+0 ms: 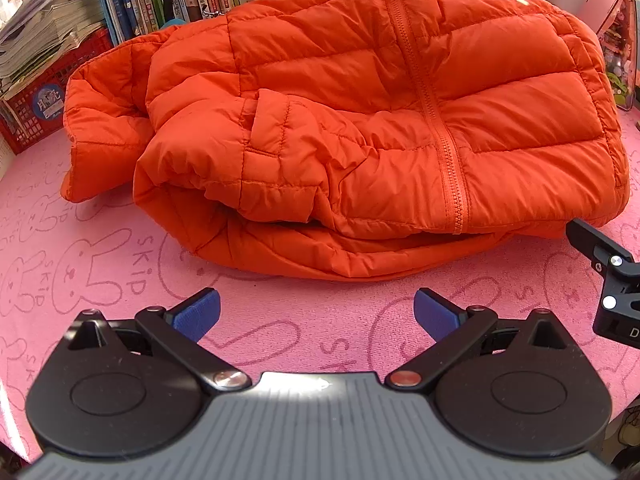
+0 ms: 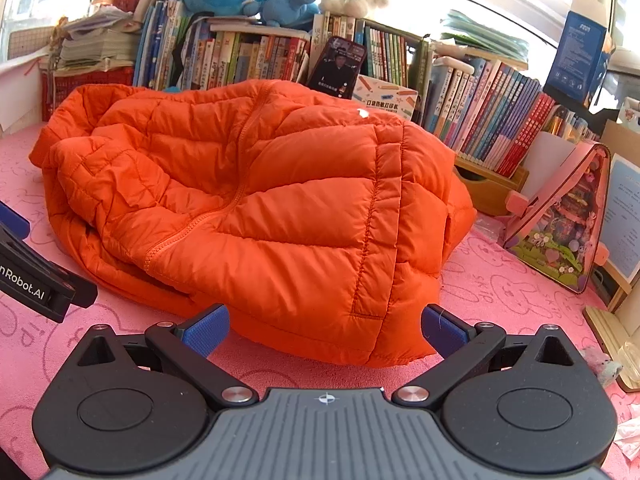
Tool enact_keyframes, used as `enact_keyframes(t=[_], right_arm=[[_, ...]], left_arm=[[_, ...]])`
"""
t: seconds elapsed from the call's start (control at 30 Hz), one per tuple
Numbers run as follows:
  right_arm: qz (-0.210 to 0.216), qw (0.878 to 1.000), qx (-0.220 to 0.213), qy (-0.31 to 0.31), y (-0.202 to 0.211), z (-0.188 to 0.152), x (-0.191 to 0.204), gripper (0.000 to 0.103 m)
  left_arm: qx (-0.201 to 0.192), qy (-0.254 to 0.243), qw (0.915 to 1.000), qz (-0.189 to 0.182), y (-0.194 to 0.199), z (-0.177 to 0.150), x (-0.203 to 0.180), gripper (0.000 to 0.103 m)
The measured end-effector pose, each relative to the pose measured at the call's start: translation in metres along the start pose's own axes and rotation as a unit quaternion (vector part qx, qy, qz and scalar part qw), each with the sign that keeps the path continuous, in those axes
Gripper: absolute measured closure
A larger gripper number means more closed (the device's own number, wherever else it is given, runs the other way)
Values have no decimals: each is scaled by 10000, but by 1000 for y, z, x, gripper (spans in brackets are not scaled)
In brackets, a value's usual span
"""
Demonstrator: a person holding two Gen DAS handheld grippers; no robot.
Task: Fold clothes
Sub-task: 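Approach the crumpled orange jacket with both open grippers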
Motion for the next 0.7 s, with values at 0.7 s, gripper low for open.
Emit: enact_keyframes(t=[0.7], right_arm=[[80,9985,526,-153,-13,-12,-2,0]], left_arm=[[82,-9,9999,86,-8,-4,2,0]])
Point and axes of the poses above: each gripper's, at about its wrist camera, not at the fingertips, and y roughly against the way its jaws point, x to its left, z to its top, the point moved 3 cm from there along -y, roughly the way its jaws point, and after that the axes turned 5 degrees about -z, right-handed, at the moved point
